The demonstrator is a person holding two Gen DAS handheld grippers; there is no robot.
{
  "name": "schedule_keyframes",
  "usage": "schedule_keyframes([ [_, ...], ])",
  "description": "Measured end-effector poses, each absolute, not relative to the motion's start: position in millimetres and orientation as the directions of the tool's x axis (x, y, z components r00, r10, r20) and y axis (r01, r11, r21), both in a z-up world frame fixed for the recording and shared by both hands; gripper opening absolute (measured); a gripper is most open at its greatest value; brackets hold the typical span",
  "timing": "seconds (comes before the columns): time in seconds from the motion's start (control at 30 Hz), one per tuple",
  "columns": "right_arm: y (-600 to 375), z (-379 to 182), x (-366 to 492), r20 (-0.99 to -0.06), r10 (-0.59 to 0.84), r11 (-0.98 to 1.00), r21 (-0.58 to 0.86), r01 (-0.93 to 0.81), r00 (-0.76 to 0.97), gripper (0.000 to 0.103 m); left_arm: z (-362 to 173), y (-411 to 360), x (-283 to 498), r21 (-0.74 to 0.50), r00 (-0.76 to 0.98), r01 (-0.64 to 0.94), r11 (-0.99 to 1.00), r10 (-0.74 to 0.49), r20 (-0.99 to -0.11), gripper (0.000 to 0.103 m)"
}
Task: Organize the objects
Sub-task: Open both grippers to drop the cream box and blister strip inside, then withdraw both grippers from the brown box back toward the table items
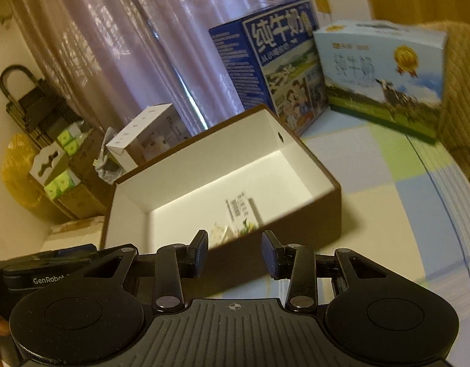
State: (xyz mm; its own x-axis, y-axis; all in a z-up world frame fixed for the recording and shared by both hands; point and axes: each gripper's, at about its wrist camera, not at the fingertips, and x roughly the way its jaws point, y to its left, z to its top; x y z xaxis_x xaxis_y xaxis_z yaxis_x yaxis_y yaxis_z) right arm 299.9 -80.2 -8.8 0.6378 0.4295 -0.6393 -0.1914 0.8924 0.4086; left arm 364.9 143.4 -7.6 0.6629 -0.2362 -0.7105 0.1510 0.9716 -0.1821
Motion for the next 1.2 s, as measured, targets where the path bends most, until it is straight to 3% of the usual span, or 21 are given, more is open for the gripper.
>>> schedule_keyframes([
  [0.33,-113,-12,258,-0.649,0.514,0.832,0.537,-0.141,0.561,0.036,5,138,307,-0.191,0.665,0.187,0.963,-0.268,-0.697,0.102],
  [0.83,-151,-27,209,-0.666,0.536,0.829,0.532,-0.172,0.519,0.037,-6,111,242,-0.141,0.616,0.105,0.984,-0.176,-0.768,0.101],
  [0.9,-156,-27,203,-0.669,0.538,0.829,0.53,-0.178,0.513,0.04,-8,105,235,-0.137,0.608,0.102,0.985,-0.171,-0.775,0.101],
  [0.97,-161,-26,197,-0.677,0.526,0.839,0.512,-0.184,0.515,0.052,-9,100,228,-0.133,0.6,0.097,0.986,-0.165,-0.783,0.101],
  [1.03,-164,-27,190,-0.686,0.516,0.849,0.492,-0.195,0.514,0.056,-10,96,223,-0.131,0.595,0.093,0.987,-0.161,-0.788,0.101],
  [1.2,-174,-32,176,-0.706,0.497,0.862,0.471,-0.188,0.505,0.06,-16,89,212,-0.107,0.575,0.069,0.992,-0.127,-0.808,0.101],
])
